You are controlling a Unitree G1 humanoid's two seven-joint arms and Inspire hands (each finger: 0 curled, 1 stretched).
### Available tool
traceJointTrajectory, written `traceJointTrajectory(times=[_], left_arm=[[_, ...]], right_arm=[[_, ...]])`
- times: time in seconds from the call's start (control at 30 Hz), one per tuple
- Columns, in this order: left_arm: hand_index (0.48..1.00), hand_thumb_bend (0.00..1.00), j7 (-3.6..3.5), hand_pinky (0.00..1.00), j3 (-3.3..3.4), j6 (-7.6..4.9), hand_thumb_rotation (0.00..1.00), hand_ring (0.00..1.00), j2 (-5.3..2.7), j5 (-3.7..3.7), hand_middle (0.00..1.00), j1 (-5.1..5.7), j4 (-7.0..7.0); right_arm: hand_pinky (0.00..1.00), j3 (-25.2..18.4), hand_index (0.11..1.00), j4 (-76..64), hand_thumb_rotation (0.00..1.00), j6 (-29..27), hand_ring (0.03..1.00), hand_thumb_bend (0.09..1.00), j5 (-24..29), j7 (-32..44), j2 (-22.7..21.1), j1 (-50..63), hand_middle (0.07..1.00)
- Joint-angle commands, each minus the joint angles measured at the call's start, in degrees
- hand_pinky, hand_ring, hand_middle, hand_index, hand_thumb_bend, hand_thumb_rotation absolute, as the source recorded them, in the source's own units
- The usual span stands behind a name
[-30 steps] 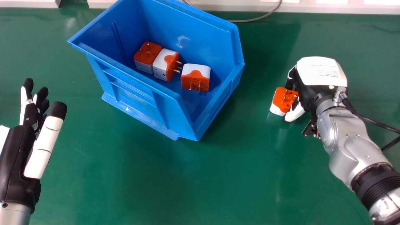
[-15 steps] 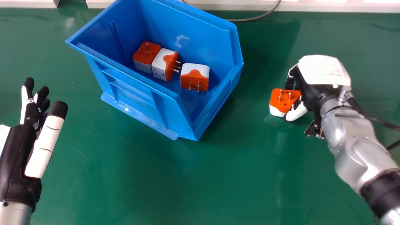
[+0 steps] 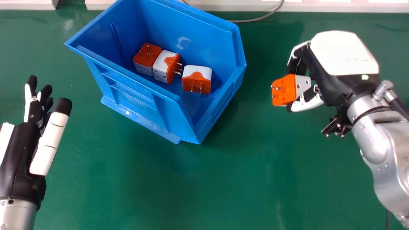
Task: Pick all objects and put in blue box
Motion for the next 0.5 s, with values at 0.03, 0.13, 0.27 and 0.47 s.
traceJointTrajectory(times=[0.03, 0.13, 0.27, 0.47], left_arm=[[1.0, 0.78, 0.69, 0.97, -0.08, -0.08, 0.92, 1.0, 0.46, 0.69, 1.0, -0.83, 0.1], [1.0, 0.77, 0.85, 0.96, -0.36, -0.04, 0.92, 1.0, 0.34, 0.98, 1.0, -1.17, 0.39], [1.0, 0.77, 1.05, 0.96, -0.72, 0.03, 0.92, 1.0, 0.2, 1.36, 1.0, -1.66, 0.7], [1.0, 0.77, 1.44, 0.98, -1.29, 0.08, 0.92, 1.0, 0.23, 2.12, 1.0, -2.3, 1.43]], right_arm=[[0.25, -2.8, 0.453, -4.9, 0.0, -1.3, 0.333, 0.507, 1.6, 0.8, 0.7, -0.3, 0.507], [0.19, -3.2, 0.461, -6.7, 0.0, -2.0, 0.252, 0.512, 1.9, 1.2, 1.6, -0.8, 0.49], [0.12, -3.4, 0.473, -8.0, 0.0, -2.8, 0.177, 0.515, 2.0, 1.6, 2.9, -1.8, 0.471], [0.09, -1.5, 0.482, -8.0, 0.0, -3.9, 0.139, 0.516, 0.9, 1.9, 6.6, -6.0, 0.459]])
